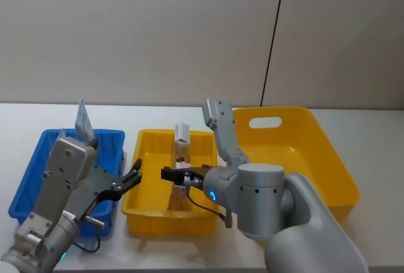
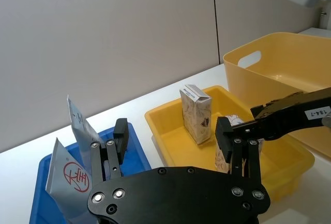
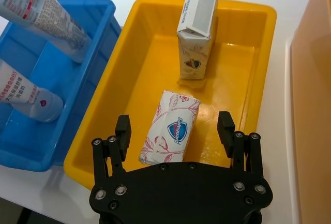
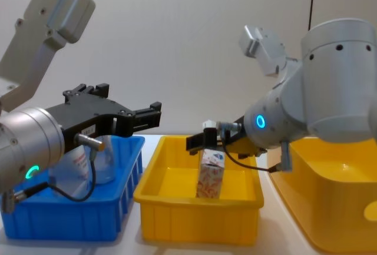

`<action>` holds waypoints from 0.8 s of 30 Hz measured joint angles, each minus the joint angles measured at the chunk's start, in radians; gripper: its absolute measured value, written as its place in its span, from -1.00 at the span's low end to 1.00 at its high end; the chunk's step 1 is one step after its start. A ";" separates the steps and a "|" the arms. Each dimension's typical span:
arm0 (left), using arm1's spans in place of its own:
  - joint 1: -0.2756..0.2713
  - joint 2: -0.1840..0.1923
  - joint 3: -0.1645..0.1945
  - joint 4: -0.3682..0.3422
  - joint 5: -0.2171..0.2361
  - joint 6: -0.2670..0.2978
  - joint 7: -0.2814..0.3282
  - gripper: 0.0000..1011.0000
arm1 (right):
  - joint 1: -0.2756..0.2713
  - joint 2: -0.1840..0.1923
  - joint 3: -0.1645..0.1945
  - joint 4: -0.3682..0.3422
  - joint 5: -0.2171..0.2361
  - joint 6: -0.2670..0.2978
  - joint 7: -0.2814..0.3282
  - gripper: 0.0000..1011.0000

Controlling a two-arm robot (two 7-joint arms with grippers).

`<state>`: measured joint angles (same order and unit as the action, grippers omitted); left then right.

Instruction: Bimanual collaborative sorting of washing and personal care products

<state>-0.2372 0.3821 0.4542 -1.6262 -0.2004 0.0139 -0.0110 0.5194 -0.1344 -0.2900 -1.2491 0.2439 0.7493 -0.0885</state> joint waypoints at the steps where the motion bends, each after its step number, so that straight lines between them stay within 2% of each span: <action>1: 0.000 0.000 0.000 0.000 0.000 0.000 0.000 0.98 | 0.004 -0.002 0.002 0.006 0.001 0.006 -0.001 0.98; 12: 0.000 0.000 0.000 0.000 0.000 0.000 0.000 0.98 | 0.060 -0.023 0.020 0.104 0.010 0.034 0.013 0.98; 24: 0.000 0.000 0.000 0.000 0.000 0.000 0.000 0.98 | 0.103 -0.033 0.023 0.185 0.012 0.016 0.053 0.98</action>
<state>-0.2372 0.3821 0.4542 -1.6263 -0.2004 0.0139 -0.0109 0.6224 -0.1672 -0.2670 -1.0645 0.2559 0.7658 -0.0356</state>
